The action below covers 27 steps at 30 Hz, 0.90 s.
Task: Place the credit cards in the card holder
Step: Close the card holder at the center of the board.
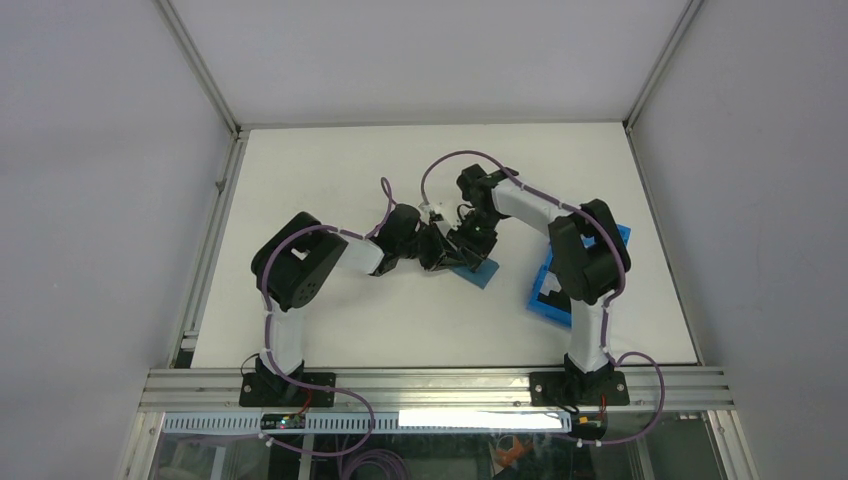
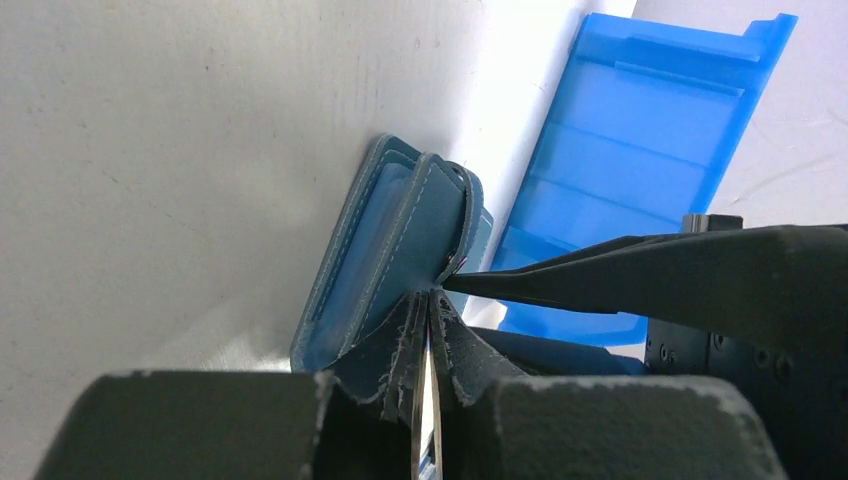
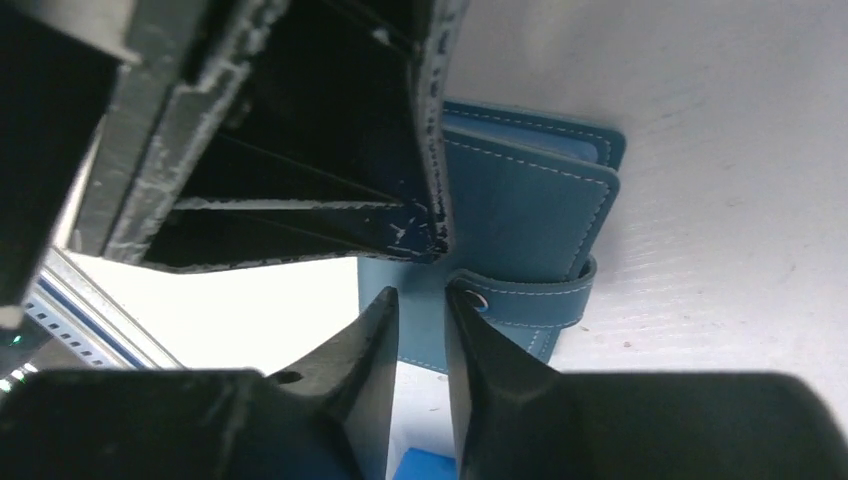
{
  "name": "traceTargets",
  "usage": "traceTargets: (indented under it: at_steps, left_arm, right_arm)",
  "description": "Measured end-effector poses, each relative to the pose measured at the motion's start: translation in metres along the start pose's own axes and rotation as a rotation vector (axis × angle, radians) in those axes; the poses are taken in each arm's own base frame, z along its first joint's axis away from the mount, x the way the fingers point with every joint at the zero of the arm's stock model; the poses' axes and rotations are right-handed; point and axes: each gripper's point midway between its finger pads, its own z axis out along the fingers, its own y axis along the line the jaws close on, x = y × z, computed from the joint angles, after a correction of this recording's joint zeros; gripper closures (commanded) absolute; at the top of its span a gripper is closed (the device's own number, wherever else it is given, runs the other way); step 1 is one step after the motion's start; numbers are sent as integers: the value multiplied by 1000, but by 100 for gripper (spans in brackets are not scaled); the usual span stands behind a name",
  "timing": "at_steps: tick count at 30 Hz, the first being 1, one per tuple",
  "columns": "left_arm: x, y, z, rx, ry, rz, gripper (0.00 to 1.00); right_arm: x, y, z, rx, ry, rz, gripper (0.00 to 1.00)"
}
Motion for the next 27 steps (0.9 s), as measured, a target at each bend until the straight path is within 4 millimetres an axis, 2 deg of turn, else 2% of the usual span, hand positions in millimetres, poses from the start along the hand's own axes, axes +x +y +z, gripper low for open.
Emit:
traceTargets:
  at_steps: [4, 7, 10, 11, 14, 16, 19, 27]
  left_arm:
    - [0, 0, 0, 3, -5, -1, 91]
    - [-1, -1, -1, 3, -6, 1, 91]
    - [0, -1, -1, 0, -5, 1, 91]
    - [0, -1, -2, -1, -5, 2, 91]
    - [0, 0, -3, -8, -3, 5, 91]
    - [0, 0, -3, -11, -3, 9, 91]
    - [1, 0, -4, -15, -2, 10, 91]
    - [1, 0, -4, -19, -1, 9, 91]
  right_arm:
    - [-1, 8, -3, -51, -12, 3, 55]
    - [-3, 9, -11, -89, -47, 12, 54]
    - [-5, 7, -27, -93, -103, 22, 54]
    - [-6, 7, -35, -92, -129, 22, 56]
    - [-10, 7, -55, -66, -186, 14, 68]
    - [-14, 7, -62, -43, -213, 4, 76]
    - [-16, 3, -60, -11, -218, 4, 80]
    - [-12, -8, -25, 70, -105, -1, 83]
